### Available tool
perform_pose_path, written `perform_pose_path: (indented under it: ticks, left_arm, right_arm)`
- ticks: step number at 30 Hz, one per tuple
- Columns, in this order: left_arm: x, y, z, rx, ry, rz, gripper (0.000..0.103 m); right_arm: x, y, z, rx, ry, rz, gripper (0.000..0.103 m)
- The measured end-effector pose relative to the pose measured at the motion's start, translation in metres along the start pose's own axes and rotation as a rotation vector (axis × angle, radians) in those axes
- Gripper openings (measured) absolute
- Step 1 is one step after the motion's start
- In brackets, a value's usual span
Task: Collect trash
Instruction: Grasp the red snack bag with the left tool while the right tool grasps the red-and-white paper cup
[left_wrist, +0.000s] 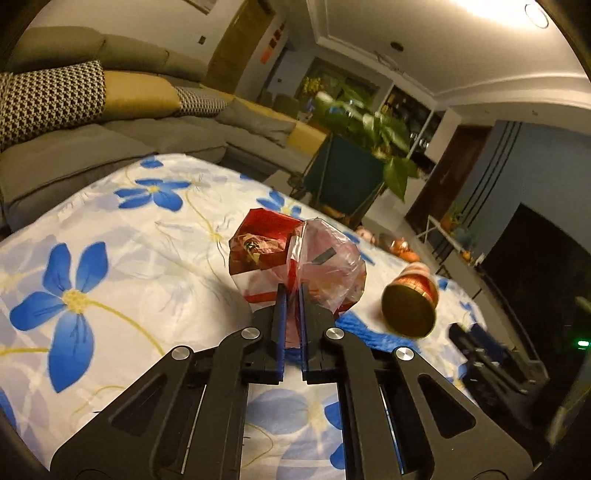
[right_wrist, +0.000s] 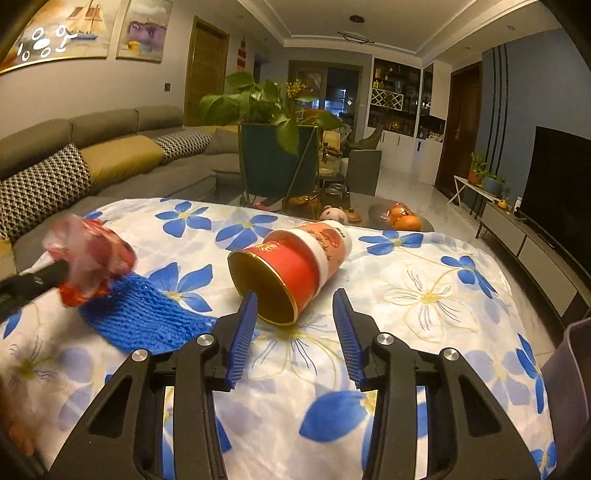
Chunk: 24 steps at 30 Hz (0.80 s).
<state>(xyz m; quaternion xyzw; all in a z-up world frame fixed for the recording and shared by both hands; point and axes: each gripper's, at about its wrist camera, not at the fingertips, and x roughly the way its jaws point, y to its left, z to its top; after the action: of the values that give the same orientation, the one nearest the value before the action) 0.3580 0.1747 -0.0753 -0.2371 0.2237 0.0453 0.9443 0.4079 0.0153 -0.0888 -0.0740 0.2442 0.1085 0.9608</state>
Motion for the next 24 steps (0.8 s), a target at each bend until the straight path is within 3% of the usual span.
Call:
perform_pose_path:
  ticks: [4, 14, 20, 24]
  left_arm:
    - [-0.014, 0.001, 0.003, -0.004, -0.049, -0.011, 0.005]
    - [-0.011, -0.002, -0.004, 0.010, -0.029, -0.041, 0.005]
    - [-0.011, 0.000, -0.006, 0.011, -0.028, -0.040, 0.005]
    - [-0.013, 0.001, -0.006, 0.009, -0.029, -0.043, 0.005]
  right_arm:
    - [0.018, 0.007, 0.004, -0.024, 0.029, -0.010, 0.035]
    - [0.046, 0.005, 0.004, -0.019, 0.118, -0.039, 0.006]
    - [0.020, 0.002, 0.001, -0.048, 0.044, -0.037, 0.003]
    - [-0.009, -0.010, -0.003, -0.024, 0.011, 0.021, 0.003]
